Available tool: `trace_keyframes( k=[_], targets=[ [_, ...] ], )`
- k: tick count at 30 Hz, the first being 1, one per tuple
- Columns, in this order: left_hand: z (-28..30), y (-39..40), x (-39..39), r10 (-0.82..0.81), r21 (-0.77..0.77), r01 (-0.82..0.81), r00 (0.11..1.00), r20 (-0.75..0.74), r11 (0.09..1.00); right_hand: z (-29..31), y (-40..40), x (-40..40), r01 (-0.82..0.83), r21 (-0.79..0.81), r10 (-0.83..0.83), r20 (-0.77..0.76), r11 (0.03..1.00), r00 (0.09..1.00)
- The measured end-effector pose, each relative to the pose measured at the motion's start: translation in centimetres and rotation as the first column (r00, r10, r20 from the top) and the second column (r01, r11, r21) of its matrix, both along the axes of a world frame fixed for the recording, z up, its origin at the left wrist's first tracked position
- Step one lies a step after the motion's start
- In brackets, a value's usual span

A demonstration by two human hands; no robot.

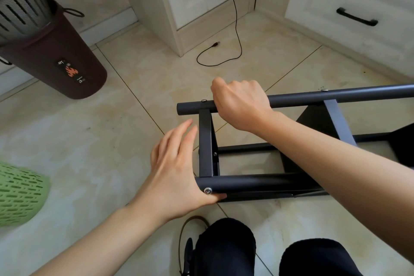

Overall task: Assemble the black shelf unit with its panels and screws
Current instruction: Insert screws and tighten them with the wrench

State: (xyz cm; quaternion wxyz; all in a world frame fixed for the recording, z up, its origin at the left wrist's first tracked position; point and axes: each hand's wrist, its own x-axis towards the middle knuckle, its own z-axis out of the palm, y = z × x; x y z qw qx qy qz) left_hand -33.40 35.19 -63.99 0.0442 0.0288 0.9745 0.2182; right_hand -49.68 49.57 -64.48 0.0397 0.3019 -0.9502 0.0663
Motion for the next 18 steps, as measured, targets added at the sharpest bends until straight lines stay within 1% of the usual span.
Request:
trace_keyframes(
  k=[2,6,13,14,16,17,18],
  targets=[
    [-0.2,0.0,-0.1,-0.037,0.035,0.036,0.999,0.009,0.999,0.1,0.0,0.1,0.000,-0.003,0.000,0.002,1.000,1.000],
    [-0.1,0.0,-0.5,-0.140,0.036,0.140,0.990,-0.005,0.989,0.2,0.0,0.2,-0.007,-0.014,0.007,-0.004,1.000,1.000],
    [-0.1,0.0,-0.5,-0.139,0.067,0.146,0.985,-0.100,0.987,0.3,0.1,0.4,0.012,-0.038,-0.011,0.014,0.999,1.000],
    [-0.1,0.0,-0.5,-0.137,0.071,0.145,0.985,-0.106,0.987,0.5,0.3,0.5,0.024,-0.079,-0.023,0.021,0.997,1.000],
    [0.0,0.0,-0.6,-0.137,0.080,0.146,0.984,-0.115,0.986,0.8,0.8,0.7,0.020,-0.257,0.002,0.084,0.966,0.996],
    [0.0,0.0,-0.6,-0.140,0.086,0.150,0.983,-0.119,0.985,1.1,1.3,0.9,-0.005,-0.378,0.048,0.106,0.926,0.993],
    [-0.2,0.0,-0.6,-0.141,0.097,0.153,0.983,-0.122,0.983,1.6,1.7,1.2,-0.036,-0.469,0.087,0.086,0.882,0.993]
  ],
)
